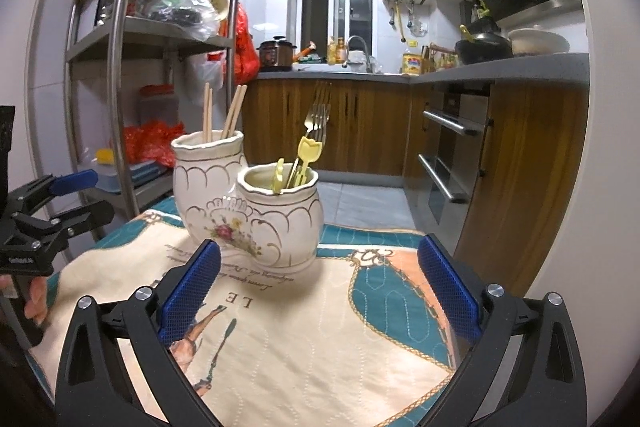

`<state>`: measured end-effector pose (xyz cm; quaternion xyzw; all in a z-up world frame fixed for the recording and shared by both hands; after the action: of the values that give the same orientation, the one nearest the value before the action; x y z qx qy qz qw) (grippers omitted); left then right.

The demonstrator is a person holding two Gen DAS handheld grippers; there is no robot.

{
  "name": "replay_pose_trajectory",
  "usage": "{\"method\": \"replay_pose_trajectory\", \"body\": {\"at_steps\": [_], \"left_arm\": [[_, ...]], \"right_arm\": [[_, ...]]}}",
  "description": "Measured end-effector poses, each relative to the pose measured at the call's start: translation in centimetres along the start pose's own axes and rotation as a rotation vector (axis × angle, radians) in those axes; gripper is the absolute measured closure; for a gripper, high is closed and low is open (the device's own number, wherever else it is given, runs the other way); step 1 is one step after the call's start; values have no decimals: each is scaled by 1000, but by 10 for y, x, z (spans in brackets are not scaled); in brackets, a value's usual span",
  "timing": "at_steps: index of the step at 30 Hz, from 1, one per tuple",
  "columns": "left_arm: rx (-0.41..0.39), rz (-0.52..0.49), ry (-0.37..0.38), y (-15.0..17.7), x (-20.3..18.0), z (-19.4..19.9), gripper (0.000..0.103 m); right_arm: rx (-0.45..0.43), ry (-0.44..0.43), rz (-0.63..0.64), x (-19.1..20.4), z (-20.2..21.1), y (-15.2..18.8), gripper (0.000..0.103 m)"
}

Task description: Organize utensils

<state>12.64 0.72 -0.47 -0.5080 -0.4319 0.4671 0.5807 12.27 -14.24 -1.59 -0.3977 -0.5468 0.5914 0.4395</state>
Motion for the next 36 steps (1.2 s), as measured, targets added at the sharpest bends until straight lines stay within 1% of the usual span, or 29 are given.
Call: {"method": "replay_pose_trajectory", "body": {"at_steps": [8, 13, 36], "left_arm": [[10, -3, -6, 2, 1, -2, 6], [-1, 3, -16, 0, 4, 0, 6], [-1, 4, -24, 1, 5, 0, 6]], "right_arm": [[-6, -1, -6, 0, -2, 0, 5], [-10, -2, -10, 0, -1, 0, 5], [-14, -1, -9, -1, 2, 0, 5]]}}
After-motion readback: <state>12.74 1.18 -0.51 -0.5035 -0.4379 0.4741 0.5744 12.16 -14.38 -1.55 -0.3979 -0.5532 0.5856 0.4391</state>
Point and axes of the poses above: each gripper's, at about its wrist camera, not at the fingertips, and z roughly against the way its jaws point, x to its left, y to its underside, the point moved 9 cm from there along -z, roughly the way its jaws point, and after that the axes turned 13 degrees about -x, right-handed, at the moved point
